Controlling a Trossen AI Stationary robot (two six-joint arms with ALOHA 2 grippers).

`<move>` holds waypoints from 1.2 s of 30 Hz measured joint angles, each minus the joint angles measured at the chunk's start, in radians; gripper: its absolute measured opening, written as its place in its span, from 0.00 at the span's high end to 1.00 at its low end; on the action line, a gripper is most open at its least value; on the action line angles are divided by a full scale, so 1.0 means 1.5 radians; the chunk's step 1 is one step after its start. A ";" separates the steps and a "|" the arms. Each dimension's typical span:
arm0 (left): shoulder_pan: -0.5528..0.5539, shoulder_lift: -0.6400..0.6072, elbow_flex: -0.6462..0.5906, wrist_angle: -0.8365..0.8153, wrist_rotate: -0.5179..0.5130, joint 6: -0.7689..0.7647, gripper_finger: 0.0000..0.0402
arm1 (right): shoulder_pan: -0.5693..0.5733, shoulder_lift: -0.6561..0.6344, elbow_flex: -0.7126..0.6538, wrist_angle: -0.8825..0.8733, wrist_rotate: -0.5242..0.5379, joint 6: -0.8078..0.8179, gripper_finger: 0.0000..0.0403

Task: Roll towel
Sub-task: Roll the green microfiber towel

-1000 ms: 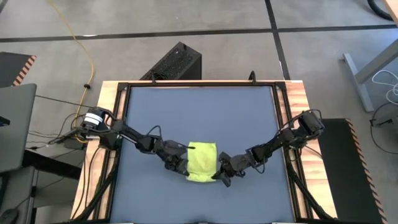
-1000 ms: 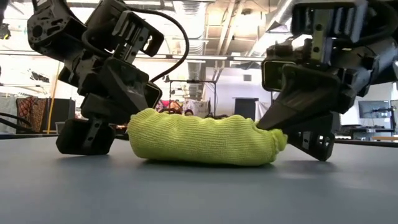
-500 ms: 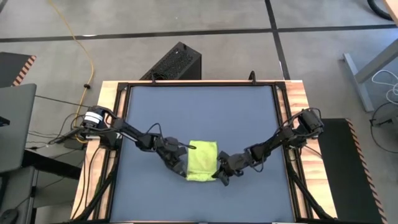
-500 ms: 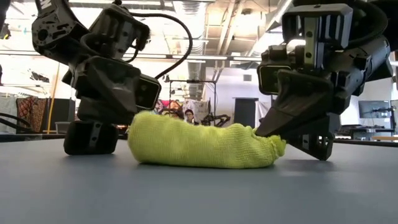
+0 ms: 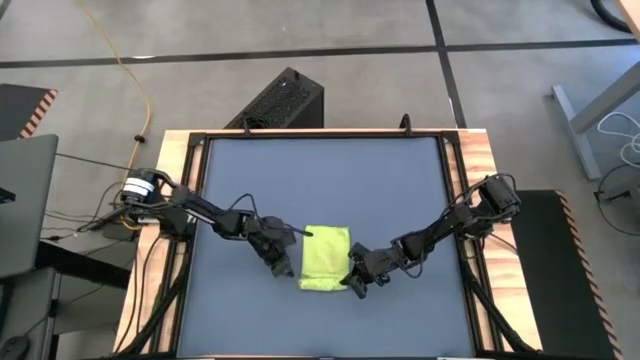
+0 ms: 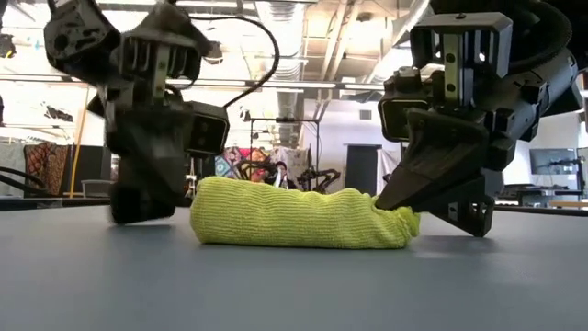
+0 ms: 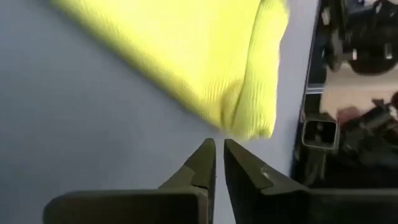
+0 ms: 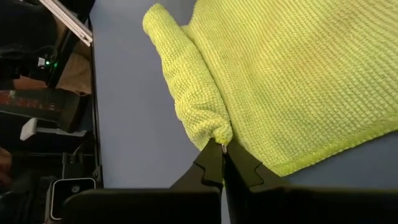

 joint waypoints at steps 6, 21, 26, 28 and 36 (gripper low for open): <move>-0.063 -0.063 0.007 0.063 -0.192 0.191 1.00 | 0.000 0.000 0.000 0.000 0.004 0.002 0.95; -0.115 0.010 0.078 -0.055 -0.238 0.363 1.00 | 0.000 0.000 0.001 0.001 0.018 0.024 0.95; -0.124 0.009 0.079 -0.048 -0.233 0.365 1.00 | 0.000 0.000 0.001 0.002 0.020 0.039 0.95; -0.130 0.009 0.079 -0.032 -0.248 0.374 1.00 | 0.000 0.000 0.001 0.002 0.021 0.039 0.95; -0.132 0.026 0.079 -0.037 -0.263 0.364 1.00 | 0.000 0.000 0.001 0.002 0.034 0.041 0.95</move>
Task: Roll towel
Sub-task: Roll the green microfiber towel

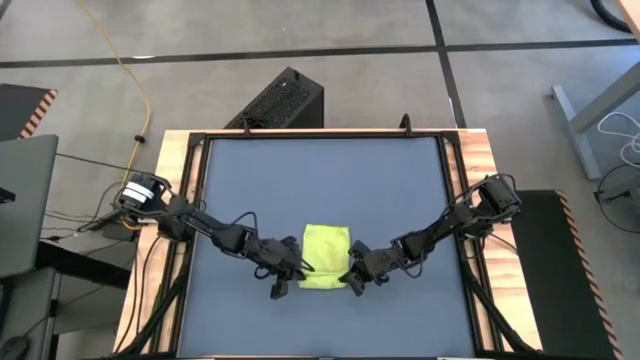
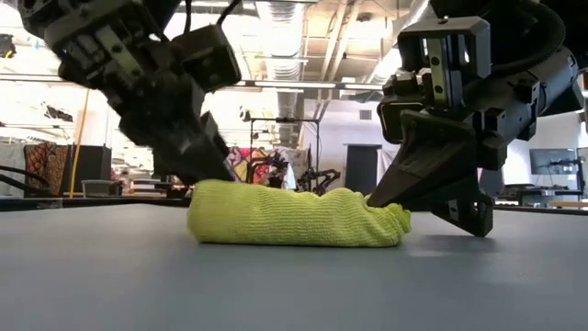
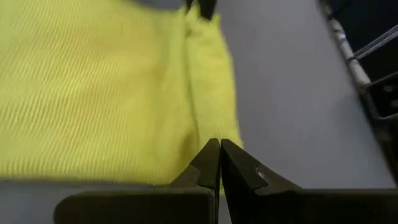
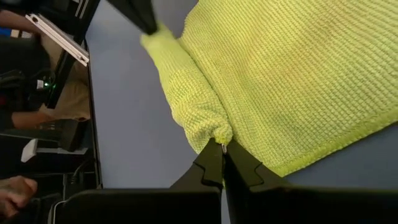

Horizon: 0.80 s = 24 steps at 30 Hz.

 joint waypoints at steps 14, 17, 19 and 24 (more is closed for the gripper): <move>-0.001 0.129 0.003 0.098 -0.025 -0.126 1.00 | 0.027 0.001 -0.001 0.007 0.001 -0.035 0.89; 0.000 0.124 0.003 0.088 -0.024 -0.115 1.00 | 0.024 0.000 0.000 0.001 0.005 -0.013 0.85; 0.001 0.124 0.003 0.086 -0.024 -0.114 1.00 | 0.019 0.000 0.000 -0.003 -0.008 0.000 0.83; 0.001 0.125 0.003 0.068 -0.022 -0.118 1.00 | 0.017 -0.004 0.000 -0.002 -0.030 0.012 0.79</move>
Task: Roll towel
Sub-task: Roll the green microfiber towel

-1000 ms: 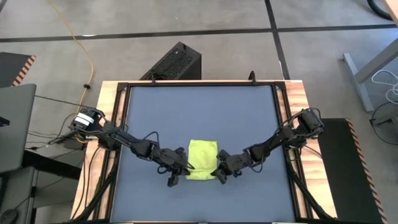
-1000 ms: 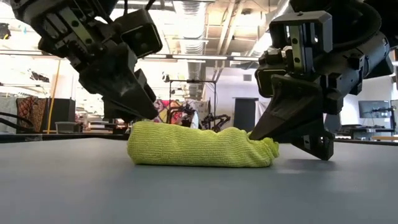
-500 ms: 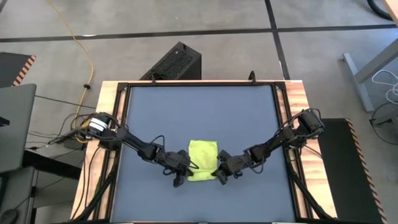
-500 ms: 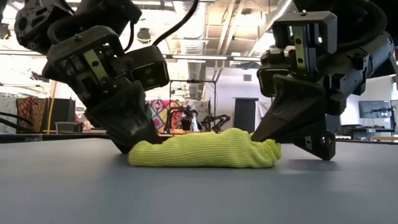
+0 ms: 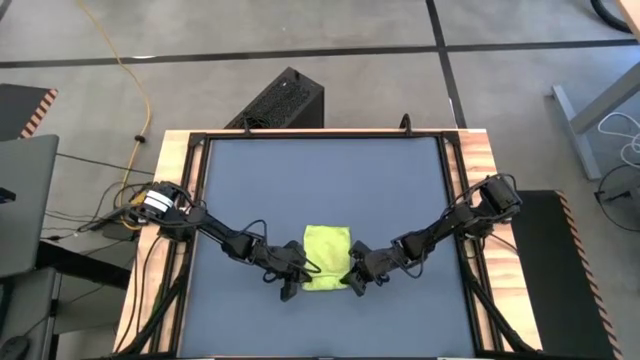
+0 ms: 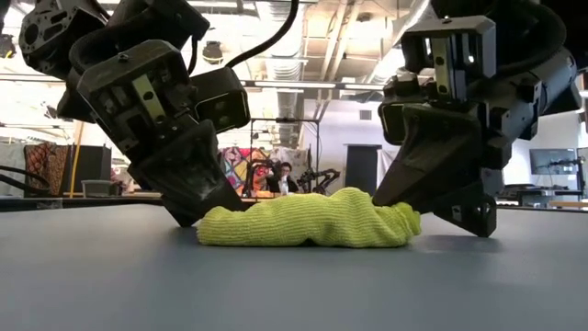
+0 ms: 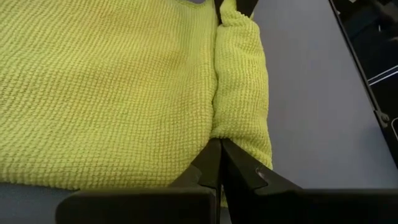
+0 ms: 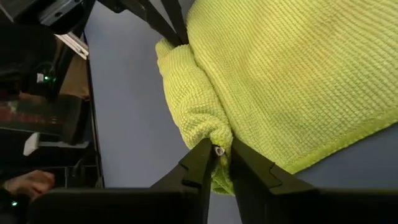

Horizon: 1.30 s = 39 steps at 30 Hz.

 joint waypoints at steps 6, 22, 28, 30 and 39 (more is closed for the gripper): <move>0.001 0.000 0.000 -0.004 0.000 -0.011 1.00 | -0.002 -0.014 -0.001 -0.013 -0.026 0.006 0.78; 0.002 0.001 -0.001 -0.007 0.005 -0.018 1.00 | -0.002 -0.160 -0.007 -0.251 -0.037 -0.053 0.78; 0.002 0.001 -0.001 -0.007 0.018 -0.020 1.00 | 0.022 -0.231 -0.005 -0.213 -0.002 -0.205 0.78; 0.002 0.001 -0.001 -0.006 0.018 -0.025 1.00 | 0.044 -0.232 -0.005 -0.188 0.020 -0.302 0.78; 0.013 0.000 -0.002 -0.001 0.052 -0.039 1.00 | 0.079 -0.155 0.022 -0.115 0.050 -0.622 0.73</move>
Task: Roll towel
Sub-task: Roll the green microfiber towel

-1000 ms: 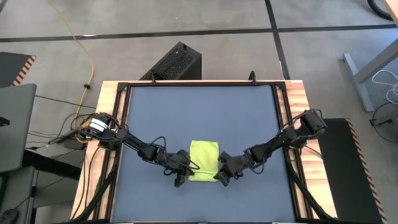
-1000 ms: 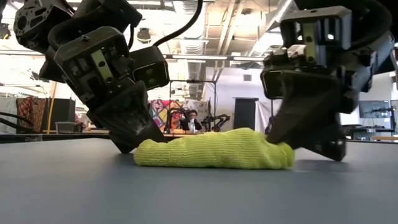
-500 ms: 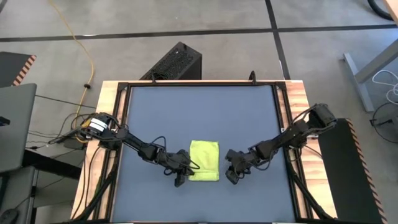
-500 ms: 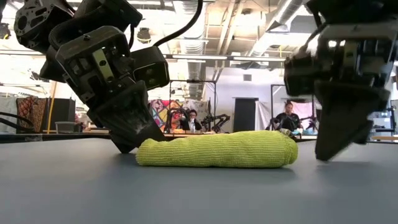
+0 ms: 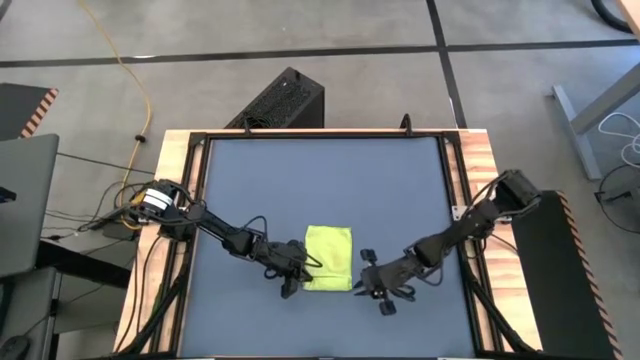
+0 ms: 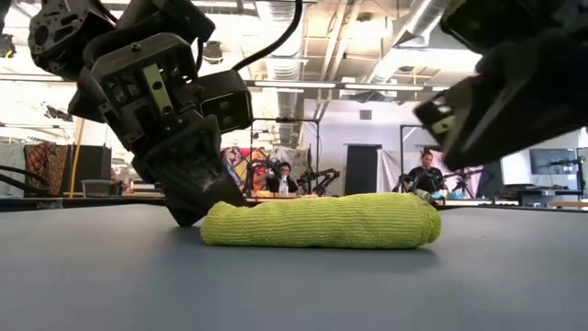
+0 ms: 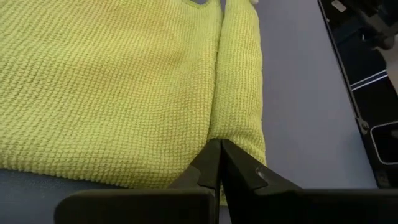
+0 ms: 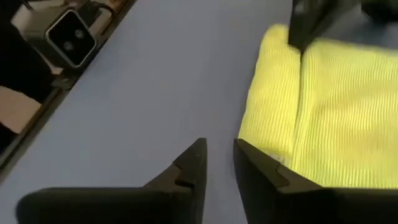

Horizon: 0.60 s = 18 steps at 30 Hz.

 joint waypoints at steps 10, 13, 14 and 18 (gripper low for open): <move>0.000 0.000 0.000 0.003 0.002 -0.009 1.00 | 0.000 0.089 0.133 -0.118 0.000 -0.105 0.47; 0.000 0.000 0.000 0.003 0.004 -0.009 1.00 | -0.004 0.087 0.137 -0.141 0.016 -0.108 0.45; 0.000 0.000 0.000 0.003 0.004 -0.009 1.00 | -0.004 0.084 0.137 -0.149 0.017 -0.108 0.45; 0.002 0.000 0.000 0.003 0.008 -0.005 1.00 | -0.012 0.085 0.138 -0.151 0.018 -0.108 0.47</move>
